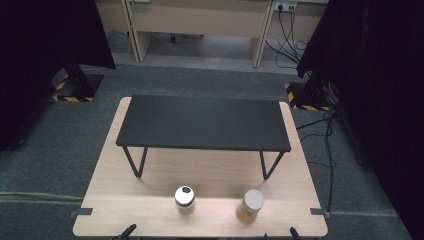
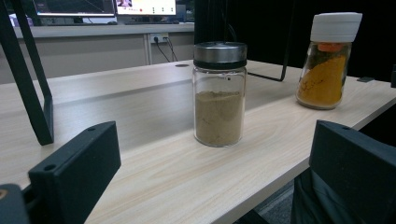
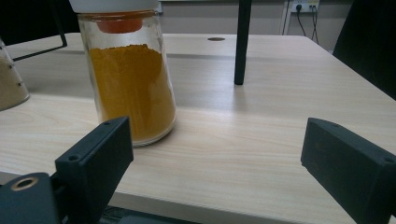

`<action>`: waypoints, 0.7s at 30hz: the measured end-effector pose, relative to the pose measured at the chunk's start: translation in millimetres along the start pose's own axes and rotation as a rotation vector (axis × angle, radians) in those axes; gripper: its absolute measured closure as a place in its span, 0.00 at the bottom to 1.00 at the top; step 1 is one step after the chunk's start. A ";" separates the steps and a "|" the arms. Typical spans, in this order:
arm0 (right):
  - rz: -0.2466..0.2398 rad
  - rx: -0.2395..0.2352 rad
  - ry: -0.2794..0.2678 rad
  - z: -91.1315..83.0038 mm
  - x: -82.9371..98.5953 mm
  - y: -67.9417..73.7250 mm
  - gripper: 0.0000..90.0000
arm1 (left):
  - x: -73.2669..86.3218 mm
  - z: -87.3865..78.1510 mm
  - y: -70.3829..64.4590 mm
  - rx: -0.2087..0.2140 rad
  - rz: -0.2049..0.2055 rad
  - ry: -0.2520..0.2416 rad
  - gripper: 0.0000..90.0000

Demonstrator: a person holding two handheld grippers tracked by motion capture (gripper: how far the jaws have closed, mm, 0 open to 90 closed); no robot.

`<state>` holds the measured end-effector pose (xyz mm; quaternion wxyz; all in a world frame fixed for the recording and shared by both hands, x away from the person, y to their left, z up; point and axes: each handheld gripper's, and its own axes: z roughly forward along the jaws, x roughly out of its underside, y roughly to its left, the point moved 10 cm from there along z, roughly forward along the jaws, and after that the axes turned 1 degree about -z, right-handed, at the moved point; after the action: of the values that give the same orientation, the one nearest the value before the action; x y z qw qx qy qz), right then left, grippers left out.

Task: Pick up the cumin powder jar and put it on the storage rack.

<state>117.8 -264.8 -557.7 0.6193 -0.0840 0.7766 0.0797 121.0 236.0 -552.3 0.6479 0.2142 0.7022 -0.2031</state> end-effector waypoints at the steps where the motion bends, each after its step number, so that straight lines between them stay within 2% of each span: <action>1: -0.004 -0.002 0.001 0.1 0.0 0.4 0.11 | -0.1 0.1 0.1 0.000 0.001 0.000 0.02; 6: -0.007 0.000 -0.007 -1.1 -0.8 1.1 0.11 | -1.6 0.7 0.0 -0.006 0.017 -0.003 0.02; 14: -0.019 0.004 -0.016 -3.0 -3.9 3.7 0.10 | -18.4 12.0 -15.7 0.012 0.099 -0.009 0.02; 21: -0.022 0.003 -0.022 -4.2 -5.6 4.6 0.10 | -29.9 22.4 -16.8 0.036 0.077 -0.014 0.02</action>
<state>114.0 -261.1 -551.2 0.6289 -0.0908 0.7687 0.0728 132.0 208.3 -524.1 0.6562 0.2514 0.6851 -0.1919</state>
